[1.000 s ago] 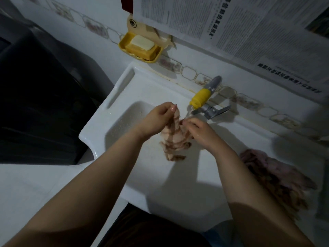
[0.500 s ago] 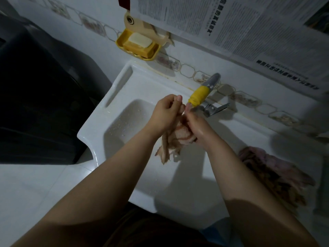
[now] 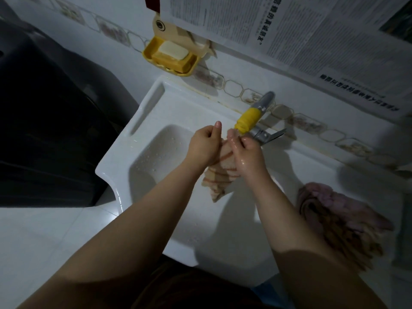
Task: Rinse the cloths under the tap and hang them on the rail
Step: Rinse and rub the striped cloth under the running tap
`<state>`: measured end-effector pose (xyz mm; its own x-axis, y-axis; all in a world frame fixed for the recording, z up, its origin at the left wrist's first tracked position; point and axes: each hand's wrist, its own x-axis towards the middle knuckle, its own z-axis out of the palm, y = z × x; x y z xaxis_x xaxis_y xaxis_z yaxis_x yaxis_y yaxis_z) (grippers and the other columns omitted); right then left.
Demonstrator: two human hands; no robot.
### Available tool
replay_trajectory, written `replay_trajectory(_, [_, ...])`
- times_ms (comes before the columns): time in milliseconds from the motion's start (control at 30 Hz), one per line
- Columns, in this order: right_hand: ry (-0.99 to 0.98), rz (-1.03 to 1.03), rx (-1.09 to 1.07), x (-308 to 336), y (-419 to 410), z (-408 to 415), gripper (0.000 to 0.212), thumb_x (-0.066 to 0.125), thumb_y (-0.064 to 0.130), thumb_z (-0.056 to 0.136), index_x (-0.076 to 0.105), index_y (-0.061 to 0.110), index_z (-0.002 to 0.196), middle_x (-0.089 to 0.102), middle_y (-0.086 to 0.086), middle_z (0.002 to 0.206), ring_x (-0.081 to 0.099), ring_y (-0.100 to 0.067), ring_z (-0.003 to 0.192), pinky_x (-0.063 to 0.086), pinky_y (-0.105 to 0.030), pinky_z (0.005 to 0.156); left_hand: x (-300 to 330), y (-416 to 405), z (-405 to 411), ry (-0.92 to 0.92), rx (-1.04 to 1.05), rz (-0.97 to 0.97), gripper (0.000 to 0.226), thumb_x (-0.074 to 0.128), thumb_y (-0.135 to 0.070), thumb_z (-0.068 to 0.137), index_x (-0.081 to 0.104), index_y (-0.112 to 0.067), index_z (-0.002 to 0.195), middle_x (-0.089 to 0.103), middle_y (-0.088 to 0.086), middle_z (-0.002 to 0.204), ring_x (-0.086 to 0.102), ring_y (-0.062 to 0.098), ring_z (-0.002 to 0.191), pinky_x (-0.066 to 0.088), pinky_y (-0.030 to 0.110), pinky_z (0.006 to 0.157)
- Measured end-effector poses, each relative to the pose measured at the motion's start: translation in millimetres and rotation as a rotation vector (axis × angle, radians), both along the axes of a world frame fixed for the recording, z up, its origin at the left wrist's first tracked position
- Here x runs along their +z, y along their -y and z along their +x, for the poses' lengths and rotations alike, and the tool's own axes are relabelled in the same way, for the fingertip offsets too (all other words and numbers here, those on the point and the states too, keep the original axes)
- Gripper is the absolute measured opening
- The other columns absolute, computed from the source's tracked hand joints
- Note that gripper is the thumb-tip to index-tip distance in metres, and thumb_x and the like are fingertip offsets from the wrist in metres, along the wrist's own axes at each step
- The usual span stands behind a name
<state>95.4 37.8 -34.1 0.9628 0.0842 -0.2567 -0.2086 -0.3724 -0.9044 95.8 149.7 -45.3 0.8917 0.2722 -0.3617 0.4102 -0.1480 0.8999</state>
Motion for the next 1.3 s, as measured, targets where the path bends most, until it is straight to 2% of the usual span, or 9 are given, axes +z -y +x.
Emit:
replay_trajectory(200, [0.203, -0.296, -0.086, -19, -5, 11, 0.044, 0.045, 0.046, 0.093, 0.061, 0.012, 0.069, 0.066, -0.017, 0.073, 0.064, -0.036, 0.077, 0.051, -0.043, 0.069, 8, 28, -2, -0.243, 0.0, -0.21, 0.048, 0.039, -0.037, 0.102, 0.063, 0.004, 0.098, 0.068, 0.019, 0.085, 0.063, 0.032, 0.082, 0.052, 0.025, 0.062])
replay_trajectory(334, [0.383, -0.367, 0.052, -14, -9, 1, 0.048, 0.041, 0.043, 0.097, 0.068, 0.006, 0.083, 0.069, -0.019, 0.078, 0.065, -0.035, 0.078, 0.049, -0.037, 0.066, -3, 29, -2, -0.253, 0.11, -0.446, 0.036, 0.035, -0.026, 0.104, 0.061, -0.001, 0.111, 0.059, 0.029, 0.12, 0.059, 0.033, 0.109, 0.051, 0.027, 0.067])
replay_trajectory(434, [0.321, -0.582, -0.018, -12, -2, 12, 0.043, 0.041, 0.03, 0.1, 0.067, -0.002, 0.087, 0.068, -0.026, 0.086, 0.063, -0.04, 0.083, 0.044, -0.038, 0.067, -2, 34, -5, -0.344, 0.079, -0.428, 0.032, 0.045, -0.035, 0.1, 0.056, -0.017, 0.077, 0.059, 0.012, 0.098, 0.055, 0.022, 0.087, 0.049, 0.03, 0.07])
replay_trajectory(567, [0.592, -0.562, 0.081, -9, -13, -7, 0.047, 0.044, 0.036, 0.097, 0.065, 0.002, 0.072, 0.064, -0.02, 0.061, 0.061, -0.038, 0.057, 0.039, -0.032, 0.049, -3, 25, 1, -0.322, 0.071, -0.356, 0.029, 0.048, -0.026, 0.1, 0.058, -0.006, 0.082, 0.055, 0.01, 0.086, 0.053, 0.024, 0.09, 0.046, 0.038, 0.08])
replay_trajectory(701, [0.109, -0.499, 0.037, -9, 3, 16, 0.039, 0.038, 0.033, 0.101, 0.063, 0.007, 0.086, 0.068, -0.023, 0.092, 0.063, -0.037, 0.089, 0.044, -0.034, 0.069, -3, 18, -3, -0.321, 0.023, -0.305, 0.055, 0.056, -0.058, 0.087, 0.067, -0.005, 0.08, 0.071, 0.015, 0.087, 0.069, 0.028, 0.084, 0.057, 0.038, 0.082])
replay_trajectory(834, [-0.225, -0.177, 0.254, 5, 7, 12, 0.041, 0.034, 0.049, 0.098, 0.064, 0.022, 0.091, 0.067, 0.001, 0.083, 0.062, -0.01, 0.077, 0.045, -0.022, 0.068, 6, 0, 7, -0.149, -0.128, -0.109, 0.05, 0.052, -0.05, 0.093, 0.066, -0.003, 0.084, 0.059, 0.012, 0.07, 0.054, 0.02, 0.061, 0.045, 0.026, 0.055])
replay_trajectory(1001, [-0.154, -0.084, 0.255, 10, 10, 12, 0.032, 0.044, 0.041, 0.098, 0.064, 0.018, 0.09, 0.069, -0.001, 0.081, 0.065, -0.014, 0.08, 0.05, -0.029, 0.075, 7, -15, 10, -0.009, -0.235, -0.123, 0.053, 0.038, -0.05, 0.099, 0.056, -0.003, 0.082, 0.048, 0.011, 0.07, 0.047, 0.017, 0.061, 0.044, 0.03, 0.057])
replay_trajectory(1134, [-0.191, 0.084, 0.008, 8, 15, 29, 0.026, 0.059, 0.046, 0.076, 0.065, 0.021, 0.069, 0.066, 0.002, 0.067, 0.062, -0.021, 0.073, 0.048, -0.036, 0.075, -16, -15, -13, -0.068, -0.403, -0.288, 0.078, 0.034, -0.066, 0.089, 0.062, 0.007, 0.093, 0.059, 0.011, 0.086, 0.055, 0.019, 0.083, 0.048, 0.037, 0.088])
replay_trajectory(1301, [-0.222, 0.116, -0.101, 5, 21, 34, 0.046, 0.057, 0.052, 0.066, 0.072, 0.016, 0.089, 0.074, -0.008, 0.092, 0.069, -0.027, 0.09, 0.053, -0.051, 0.088, -35, -14, -27, 0.039, -0.074, -0.547, 0.052, 0.061, -0.045, 0.085, 0.053, 0.005, 0.074, 0.042, 0.013, 0.071, 0.039, 0.026, 0.069, 0.036, 0.038, 0.069])
